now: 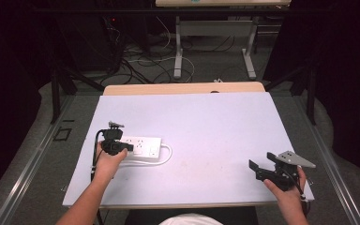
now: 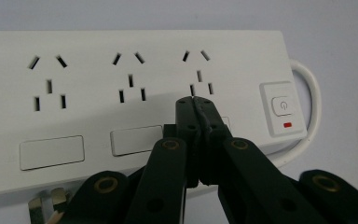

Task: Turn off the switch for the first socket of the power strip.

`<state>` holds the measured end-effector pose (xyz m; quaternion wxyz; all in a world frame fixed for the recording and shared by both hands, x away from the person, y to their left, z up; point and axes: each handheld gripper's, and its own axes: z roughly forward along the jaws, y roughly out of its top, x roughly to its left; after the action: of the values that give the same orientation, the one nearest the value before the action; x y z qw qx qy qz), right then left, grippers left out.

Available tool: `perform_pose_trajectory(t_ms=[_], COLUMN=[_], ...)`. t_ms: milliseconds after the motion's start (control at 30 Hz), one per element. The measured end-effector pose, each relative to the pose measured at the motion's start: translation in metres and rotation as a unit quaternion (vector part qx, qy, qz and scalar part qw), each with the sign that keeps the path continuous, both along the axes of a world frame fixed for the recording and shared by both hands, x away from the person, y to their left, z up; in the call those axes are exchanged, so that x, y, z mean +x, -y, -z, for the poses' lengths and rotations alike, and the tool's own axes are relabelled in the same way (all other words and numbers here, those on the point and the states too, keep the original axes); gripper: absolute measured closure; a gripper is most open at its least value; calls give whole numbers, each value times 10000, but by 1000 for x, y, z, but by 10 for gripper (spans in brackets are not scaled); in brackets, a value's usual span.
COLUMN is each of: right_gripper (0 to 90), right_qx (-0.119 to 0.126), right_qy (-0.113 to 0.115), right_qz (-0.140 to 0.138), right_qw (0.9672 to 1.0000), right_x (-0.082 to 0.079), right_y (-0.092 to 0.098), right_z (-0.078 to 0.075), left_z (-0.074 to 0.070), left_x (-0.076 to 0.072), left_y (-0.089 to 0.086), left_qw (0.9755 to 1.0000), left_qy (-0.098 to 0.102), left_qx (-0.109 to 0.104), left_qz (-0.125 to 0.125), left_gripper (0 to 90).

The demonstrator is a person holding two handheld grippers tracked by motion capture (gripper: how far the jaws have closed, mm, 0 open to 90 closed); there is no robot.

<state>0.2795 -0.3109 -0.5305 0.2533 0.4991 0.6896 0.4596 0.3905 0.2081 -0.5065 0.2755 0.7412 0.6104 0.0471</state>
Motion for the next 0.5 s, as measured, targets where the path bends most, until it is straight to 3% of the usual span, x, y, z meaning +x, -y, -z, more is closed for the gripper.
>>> perform_pose_trajectory(t_ms=[233,500], right_gripper=[186,186], right_qx=[17,26], right_qy=[-7,-3], right_qz=[-11,-18], right_qw=[10000,10000], right_x=[0,0], right_y=[0,0], right_z=[0,0], left_z=[2,7], left_x=[1,0], left_y=[1,3], left_qw=[9999,10000], left_qy=[-87,-51], left_qx=[21,2], left_qz=[81,11], left_gripper=[900,900])
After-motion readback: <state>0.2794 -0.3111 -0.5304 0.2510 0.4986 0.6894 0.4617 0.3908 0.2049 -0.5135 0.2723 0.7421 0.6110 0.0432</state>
